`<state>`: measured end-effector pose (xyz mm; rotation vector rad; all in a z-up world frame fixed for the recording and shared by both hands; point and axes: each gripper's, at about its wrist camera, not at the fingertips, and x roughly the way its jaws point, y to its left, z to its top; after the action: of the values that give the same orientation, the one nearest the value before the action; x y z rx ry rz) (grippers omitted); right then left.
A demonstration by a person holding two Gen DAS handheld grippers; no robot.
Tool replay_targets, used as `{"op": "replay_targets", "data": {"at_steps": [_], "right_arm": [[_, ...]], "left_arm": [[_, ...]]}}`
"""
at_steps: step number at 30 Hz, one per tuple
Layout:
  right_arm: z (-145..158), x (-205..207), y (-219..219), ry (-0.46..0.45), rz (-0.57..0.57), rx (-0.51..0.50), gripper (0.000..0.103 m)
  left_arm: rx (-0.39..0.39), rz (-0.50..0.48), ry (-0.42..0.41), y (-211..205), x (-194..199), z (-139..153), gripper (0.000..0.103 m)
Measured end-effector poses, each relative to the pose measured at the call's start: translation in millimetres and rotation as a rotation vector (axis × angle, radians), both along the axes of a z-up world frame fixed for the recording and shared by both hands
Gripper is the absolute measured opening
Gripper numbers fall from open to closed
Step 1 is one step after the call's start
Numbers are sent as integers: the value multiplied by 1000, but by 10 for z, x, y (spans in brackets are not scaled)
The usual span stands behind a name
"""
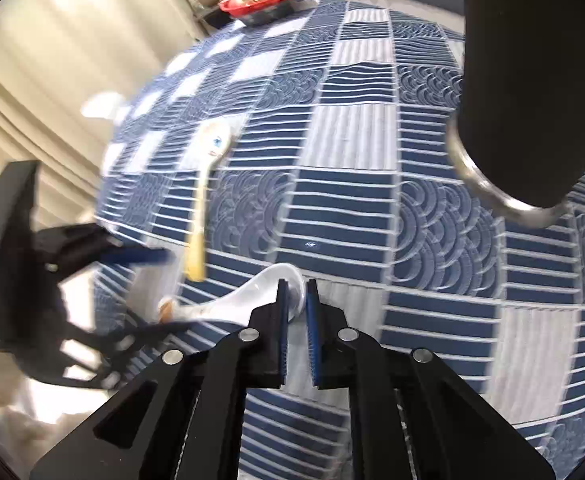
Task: Organize utensils
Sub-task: 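Grasp the white spoon's bowl with the left tool while the right tool grips its handle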
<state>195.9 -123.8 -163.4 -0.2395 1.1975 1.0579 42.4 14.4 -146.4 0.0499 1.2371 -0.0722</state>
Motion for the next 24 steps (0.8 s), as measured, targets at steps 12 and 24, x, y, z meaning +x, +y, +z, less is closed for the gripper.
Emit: {"op": "replay_targets", "data": {"at_steps": [12,24], "right_arm": [[192,-36,-173,16,-27,86,5],[563,25,-382,-54,-35,146,5]], "left_arm": [[-60,-27,25,-35,-27,109,28],[-38,-58,-32,-221,48,469,27]]}}
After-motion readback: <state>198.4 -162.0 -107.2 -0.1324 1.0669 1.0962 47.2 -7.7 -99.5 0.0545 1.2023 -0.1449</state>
